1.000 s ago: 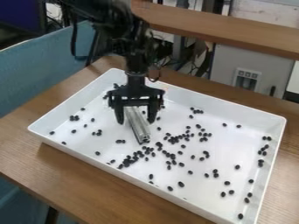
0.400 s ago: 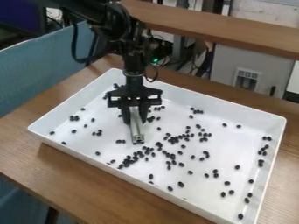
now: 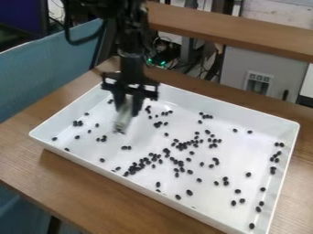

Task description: Sweep into pile

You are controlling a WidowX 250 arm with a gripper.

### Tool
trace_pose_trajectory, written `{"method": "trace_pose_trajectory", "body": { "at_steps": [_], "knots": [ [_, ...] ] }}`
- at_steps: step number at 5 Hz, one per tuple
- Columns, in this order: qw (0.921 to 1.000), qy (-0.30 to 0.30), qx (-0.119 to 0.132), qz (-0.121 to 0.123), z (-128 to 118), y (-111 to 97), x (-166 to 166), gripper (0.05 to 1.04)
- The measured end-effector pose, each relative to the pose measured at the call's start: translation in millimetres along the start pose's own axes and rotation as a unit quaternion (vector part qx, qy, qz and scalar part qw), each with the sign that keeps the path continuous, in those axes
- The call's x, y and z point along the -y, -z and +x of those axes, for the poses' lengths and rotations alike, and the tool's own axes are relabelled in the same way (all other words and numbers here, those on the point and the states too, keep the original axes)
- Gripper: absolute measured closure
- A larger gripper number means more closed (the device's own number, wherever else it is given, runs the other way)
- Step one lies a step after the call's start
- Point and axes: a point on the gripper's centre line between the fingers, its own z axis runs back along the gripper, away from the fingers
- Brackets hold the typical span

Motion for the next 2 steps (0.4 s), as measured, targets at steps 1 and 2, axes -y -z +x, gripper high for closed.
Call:
{"method": "trace_pose_trajectory", "body": {
  "at_steps": [1, 2],
  "knots": [
    [0.9971, 0.073, -0.02, 0.007, -16, 4, -28, 0.696],
    [0.9887, 0.148, 0.007, 0.025, -22, 13, -57, 0.696]
  ]
}}
